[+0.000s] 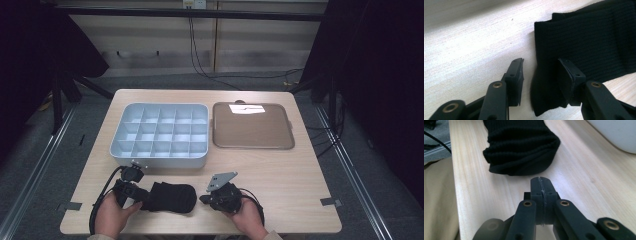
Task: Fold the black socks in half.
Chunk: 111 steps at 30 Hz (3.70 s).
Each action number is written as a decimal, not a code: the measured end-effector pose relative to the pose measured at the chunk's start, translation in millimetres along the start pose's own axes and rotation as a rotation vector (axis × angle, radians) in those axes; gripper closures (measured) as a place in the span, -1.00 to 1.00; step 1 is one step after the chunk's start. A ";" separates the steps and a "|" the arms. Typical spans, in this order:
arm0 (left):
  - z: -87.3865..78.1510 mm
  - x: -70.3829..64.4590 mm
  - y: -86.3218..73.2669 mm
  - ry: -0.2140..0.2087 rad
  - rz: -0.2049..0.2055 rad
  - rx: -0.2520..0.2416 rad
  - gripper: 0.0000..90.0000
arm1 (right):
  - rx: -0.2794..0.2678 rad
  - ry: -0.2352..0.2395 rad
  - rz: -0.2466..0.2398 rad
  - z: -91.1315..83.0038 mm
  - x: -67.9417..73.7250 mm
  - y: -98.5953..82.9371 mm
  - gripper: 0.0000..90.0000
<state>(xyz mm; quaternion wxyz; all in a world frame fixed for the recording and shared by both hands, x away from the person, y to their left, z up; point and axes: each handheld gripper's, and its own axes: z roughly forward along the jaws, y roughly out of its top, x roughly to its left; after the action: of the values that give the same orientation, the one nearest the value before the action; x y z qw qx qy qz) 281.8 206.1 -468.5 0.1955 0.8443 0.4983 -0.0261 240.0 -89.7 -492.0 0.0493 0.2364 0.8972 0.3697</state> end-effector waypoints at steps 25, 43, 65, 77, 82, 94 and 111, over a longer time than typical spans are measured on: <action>-12.6 -3.6 6.8 -0.086 0.022 0.022 0.92 | 0.009 0.042 -0.011 9.8 1.7 1.9 0.99; -27.8 -11.9 15.6 -0.099 0.050 0.009 0.91 | 0.007 0.056 -0.003 9.5 2.9 1.0 1.00; -34.0 -30.4 26.1 -0.125 0.099 0.012 0.90 | 0.000 0.051 -0.005 13.6 3.3 4.2 0.99; -33.1 -40.5 30.6 -0.134 0.119 0.020 0.90 | -0.007 0.058 -0.013 16.4 5.7 6.0 0.99; -33.3 -40.6 31.8 -0.124 0.133 0.021 0.91 | -0.014 0.070 -0.009 18.3 7.4 6.8 0.99; -32.8 -41.6 34.5 -0.142 0.148 0.033 0.91 | -0.024 0.085 0.003 20.4 6.0 7.1 0.99; -30.9 -47.4 39.2 -0.151 0.156 0.038 0.91 | -0.032 0.090 0.002 22.0 6.5 7.8 1.00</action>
<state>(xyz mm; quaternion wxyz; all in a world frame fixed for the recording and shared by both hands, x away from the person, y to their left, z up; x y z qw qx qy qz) 286.7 161.0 -416.8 0.2177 0.8797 0.4144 -0.0838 243.0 -67.9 -502.0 0.0123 0.2197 0.8923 0.3942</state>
